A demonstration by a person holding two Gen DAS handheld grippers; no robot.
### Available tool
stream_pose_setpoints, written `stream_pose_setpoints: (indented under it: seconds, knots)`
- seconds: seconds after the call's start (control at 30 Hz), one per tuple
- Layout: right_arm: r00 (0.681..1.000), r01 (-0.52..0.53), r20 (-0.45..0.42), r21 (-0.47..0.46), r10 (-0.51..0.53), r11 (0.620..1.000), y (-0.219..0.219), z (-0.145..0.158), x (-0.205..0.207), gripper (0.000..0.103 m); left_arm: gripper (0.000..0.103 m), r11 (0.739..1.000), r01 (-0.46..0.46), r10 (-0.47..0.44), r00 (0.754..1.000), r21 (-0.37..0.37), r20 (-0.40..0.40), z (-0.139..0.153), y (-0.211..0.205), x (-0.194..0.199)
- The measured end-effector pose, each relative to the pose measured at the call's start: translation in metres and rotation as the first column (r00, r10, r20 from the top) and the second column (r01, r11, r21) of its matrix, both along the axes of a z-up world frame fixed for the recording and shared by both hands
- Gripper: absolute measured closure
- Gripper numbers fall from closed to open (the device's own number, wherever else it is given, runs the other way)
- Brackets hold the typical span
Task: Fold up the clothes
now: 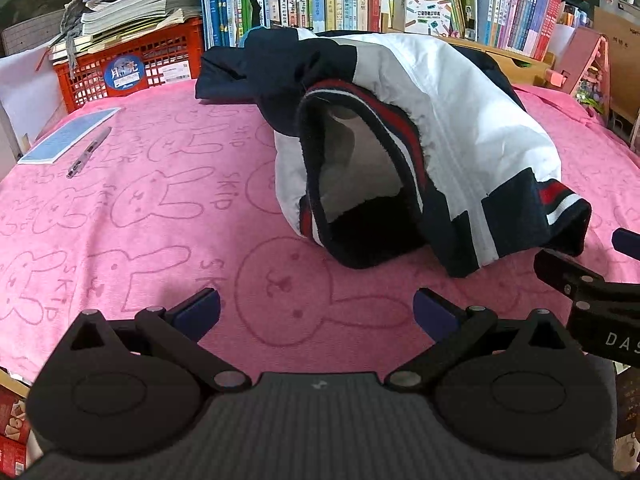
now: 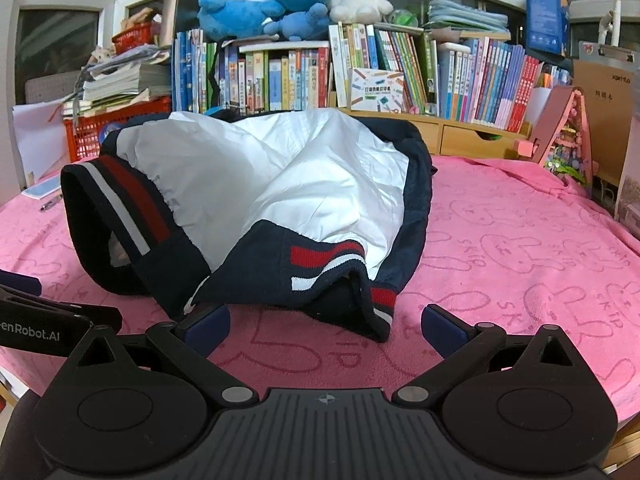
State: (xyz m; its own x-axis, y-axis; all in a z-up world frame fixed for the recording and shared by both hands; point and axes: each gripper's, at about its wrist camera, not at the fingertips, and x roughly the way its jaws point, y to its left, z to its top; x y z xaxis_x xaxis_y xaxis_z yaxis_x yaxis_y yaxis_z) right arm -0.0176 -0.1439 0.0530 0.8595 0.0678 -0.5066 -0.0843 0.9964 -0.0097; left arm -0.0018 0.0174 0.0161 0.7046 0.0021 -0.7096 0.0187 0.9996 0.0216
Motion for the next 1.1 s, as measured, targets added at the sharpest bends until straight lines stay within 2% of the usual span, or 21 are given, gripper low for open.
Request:
stream_pose_setpoints:
  seconds: [1.1]
  knots:
    - [1.000,0.005,0.007,0.024,-0.005,1.000,-0.0058,0.0010,-0.0010,0.000,0.000,1.000,0.024,-0.024,1.000,-0.015,-0.013,-0.0038,-0.0011,-0.0002]
